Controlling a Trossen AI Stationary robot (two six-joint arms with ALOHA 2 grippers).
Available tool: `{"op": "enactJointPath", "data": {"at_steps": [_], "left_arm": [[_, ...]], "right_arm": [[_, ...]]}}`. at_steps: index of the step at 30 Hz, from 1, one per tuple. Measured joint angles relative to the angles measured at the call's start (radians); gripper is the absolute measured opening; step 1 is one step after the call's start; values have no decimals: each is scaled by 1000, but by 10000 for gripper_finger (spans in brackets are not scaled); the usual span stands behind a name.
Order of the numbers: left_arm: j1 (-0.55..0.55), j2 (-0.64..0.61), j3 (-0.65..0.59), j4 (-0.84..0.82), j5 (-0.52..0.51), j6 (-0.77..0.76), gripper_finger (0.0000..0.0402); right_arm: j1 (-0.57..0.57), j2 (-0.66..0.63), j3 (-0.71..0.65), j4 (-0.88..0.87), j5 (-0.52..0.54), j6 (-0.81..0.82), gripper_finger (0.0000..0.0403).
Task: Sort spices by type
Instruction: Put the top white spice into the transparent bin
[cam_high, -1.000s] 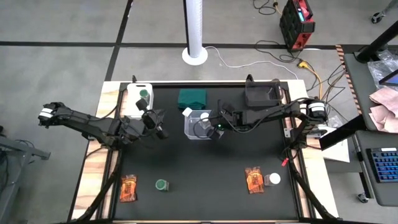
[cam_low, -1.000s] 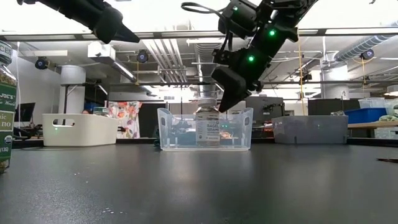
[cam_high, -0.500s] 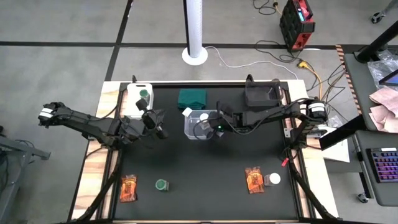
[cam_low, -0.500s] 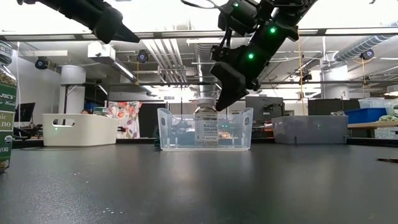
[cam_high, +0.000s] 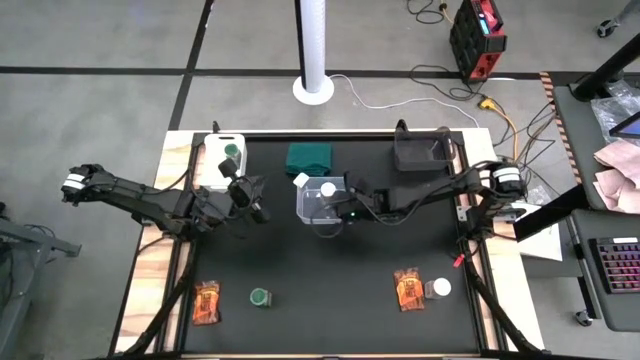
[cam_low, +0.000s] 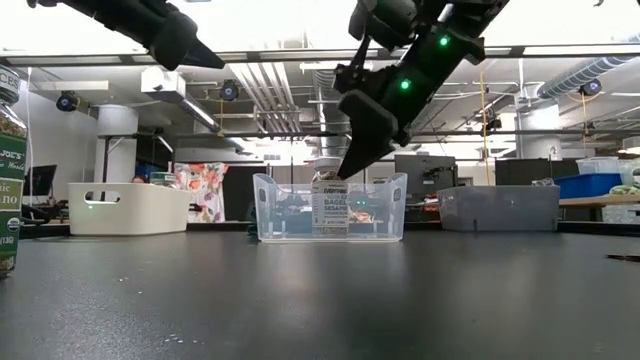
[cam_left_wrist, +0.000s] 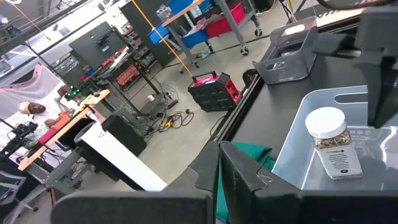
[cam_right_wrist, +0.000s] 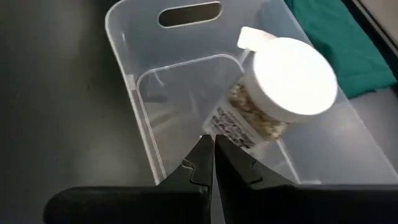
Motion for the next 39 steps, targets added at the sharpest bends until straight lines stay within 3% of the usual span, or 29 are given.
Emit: {"op": "enactJointPath", "data": {"at_steps": [5, 13, 39], "left_arm": [[0, 0, 0, 1, 0, 0, 0], [0, 0, 0, 3, 0, 0, 0], [0, 0, 0, 2, 0, 0, 0]], "right_arm": [[3, 28, 1, 95, 34, -36, 9], [2, 42, 9, 101, 107, -56, 9], [-37, 42, 9, 181, 188, -7, 9]]}}
